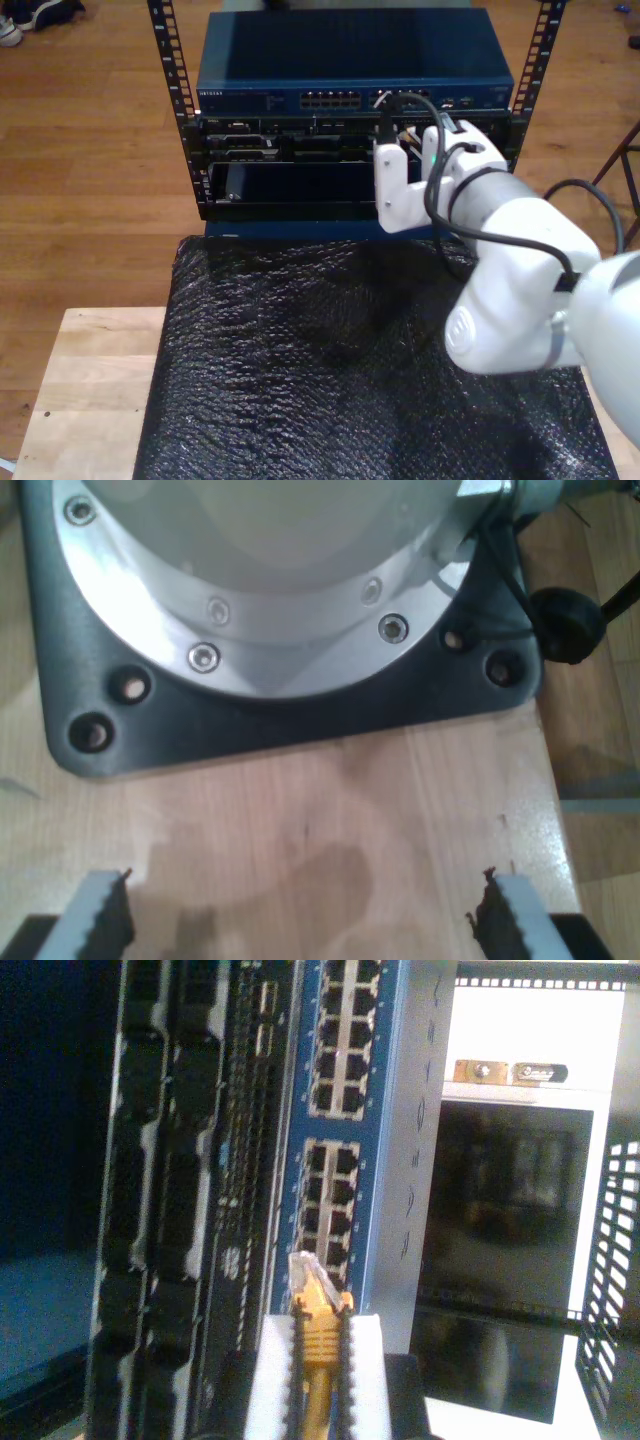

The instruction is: Grab the cable and plug it in

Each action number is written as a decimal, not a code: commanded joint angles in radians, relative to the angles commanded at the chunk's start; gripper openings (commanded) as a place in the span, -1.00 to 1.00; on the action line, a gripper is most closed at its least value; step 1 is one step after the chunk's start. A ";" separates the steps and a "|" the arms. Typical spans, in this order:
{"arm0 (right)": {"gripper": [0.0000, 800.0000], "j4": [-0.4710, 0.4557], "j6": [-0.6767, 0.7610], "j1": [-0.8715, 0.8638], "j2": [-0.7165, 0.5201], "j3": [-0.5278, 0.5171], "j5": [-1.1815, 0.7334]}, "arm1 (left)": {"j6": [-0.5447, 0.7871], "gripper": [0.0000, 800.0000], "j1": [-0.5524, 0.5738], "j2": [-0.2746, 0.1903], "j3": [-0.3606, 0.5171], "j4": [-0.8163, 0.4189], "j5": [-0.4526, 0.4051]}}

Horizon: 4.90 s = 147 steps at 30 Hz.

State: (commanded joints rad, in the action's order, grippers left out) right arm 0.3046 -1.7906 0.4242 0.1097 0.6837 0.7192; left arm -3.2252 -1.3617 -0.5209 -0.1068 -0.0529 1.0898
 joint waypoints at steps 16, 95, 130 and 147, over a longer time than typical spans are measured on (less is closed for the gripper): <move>-1.00 0.008 0.031 -0.035 0.130 0.106 0.097 | 0.000 1.00 0.000 0.000 0.000 0.000 0.000; -1.00 0.252 -0.003 0.026 0.608 0.473 0.594 | 0.000 1.00 0.000 0.000 0.000 0.000 0.000; -1.00 0.249 -0.005 0.012 0.661 0.559 0.577 | 0.000 1.00 0.000 0.000 0.000 0.000 0.000; -0.31 0.238 0.002 0.002 0.651 0.517 0.566 | 0.000 1.00 0.000 0.000 0.000 0.000 0.000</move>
State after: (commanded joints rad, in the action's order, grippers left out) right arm 0.5424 -1.7891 0.4258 0.7603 1.2008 1.2854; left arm -3.2252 -1.3617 -0.5209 -0.1068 -0.0529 1.0898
